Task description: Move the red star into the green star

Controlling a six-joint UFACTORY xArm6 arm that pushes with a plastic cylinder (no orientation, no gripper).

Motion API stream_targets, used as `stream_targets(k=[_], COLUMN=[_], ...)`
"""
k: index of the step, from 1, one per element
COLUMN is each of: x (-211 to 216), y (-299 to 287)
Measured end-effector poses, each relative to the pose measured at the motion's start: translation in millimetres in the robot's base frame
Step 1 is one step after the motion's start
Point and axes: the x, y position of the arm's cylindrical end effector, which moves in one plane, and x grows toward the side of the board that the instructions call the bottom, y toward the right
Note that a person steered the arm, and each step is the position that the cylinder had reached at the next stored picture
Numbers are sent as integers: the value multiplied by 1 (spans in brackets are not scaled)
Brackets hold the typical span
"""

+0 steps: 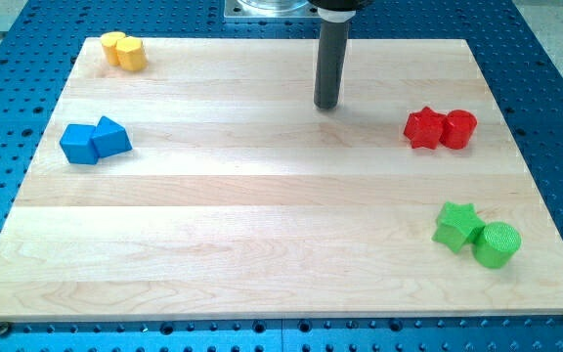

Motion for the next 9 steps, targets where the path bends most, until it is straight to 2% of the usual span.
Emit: stream_targets(k=[2, 4, 6, 7, 8, 9], x=[4, 7, 34, 16, 42, 113], y=[74, 85, 91, 98, 123, 108])
